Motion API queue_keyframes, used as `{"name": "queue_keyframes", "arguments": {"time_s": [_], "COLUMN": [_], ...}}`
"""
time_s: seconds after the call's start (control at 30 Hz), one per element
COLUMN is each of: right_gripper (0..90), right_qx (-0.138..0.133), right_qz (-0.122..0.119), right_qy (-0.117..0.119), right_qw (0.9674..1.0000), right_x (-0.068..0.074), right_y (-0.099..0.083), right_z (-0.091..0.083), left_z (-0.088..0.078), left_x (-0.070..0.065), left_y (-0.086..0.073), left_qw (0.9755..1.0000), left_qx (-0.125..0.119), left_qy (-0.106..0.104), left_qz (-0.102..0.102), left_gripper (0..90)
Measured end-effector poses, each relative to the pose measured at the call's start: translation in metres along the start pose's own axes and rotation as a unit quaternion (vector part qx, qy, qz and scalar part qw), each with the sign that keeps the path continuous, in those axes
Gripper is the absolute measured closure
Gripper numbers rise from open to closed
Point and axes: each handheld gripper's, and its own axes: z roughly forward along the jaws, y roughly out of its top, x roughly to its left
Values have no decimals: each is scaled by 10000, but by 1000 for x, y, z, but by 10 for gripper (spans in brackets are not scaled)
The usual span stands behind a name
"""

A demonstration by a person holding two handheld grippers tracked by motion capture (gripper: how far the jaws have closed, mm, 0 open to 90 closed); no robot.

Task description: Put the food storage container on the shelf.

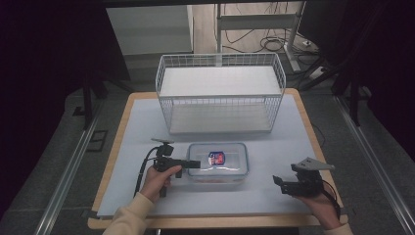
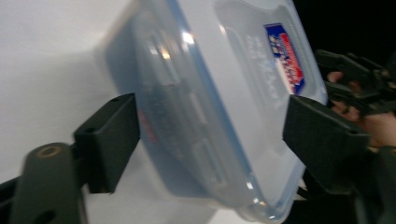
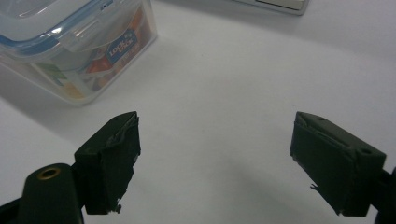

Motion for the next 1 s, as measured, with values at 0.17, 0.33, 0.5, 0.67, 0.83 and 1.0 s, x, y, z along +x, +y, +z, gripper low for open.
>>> {"name": "queue_keyframes", "arguments": {"time_s": [0.17, 0.33, 0.5, 0.67, 0.83, 1.0], "right_gripper": [166, 168, 182, 179, 161, 156], "right_qx": [-25, -26, -117, -196, -32, 166], "right_qz": [-18, -25, 58, 296, 504, 693], "right_qy": [-41, -30, 250, 911, 1312, 1524], "right_qw": [10000, 10000, 9996, 9952, 9901, 9857], "right_x": [0, 2, 7, 15, 20, 22], "right_y": [0, 2, 11, 31, 48, 57], "right_z": [-1, 1, 0, 2, 19, 40], "left_z": [-4, -5, -6, -6, -6, -6], "left_x": [0, 0, 1, 1, 1, 2], "left_y": [0, -2, -3, -3, -4, -4], "left_qw": [9999, 9997, 9997, 9996, 9996, 9996], "left_qx": [-145, -228, -263, -280, -283, -282], "left_qy": [25, 21, -2, -6, -16, -24], "left_qz": [37, 18, -4, -17, -9, -3], "left_gripper": [260, 289, 298, 301, 302, 302]}}
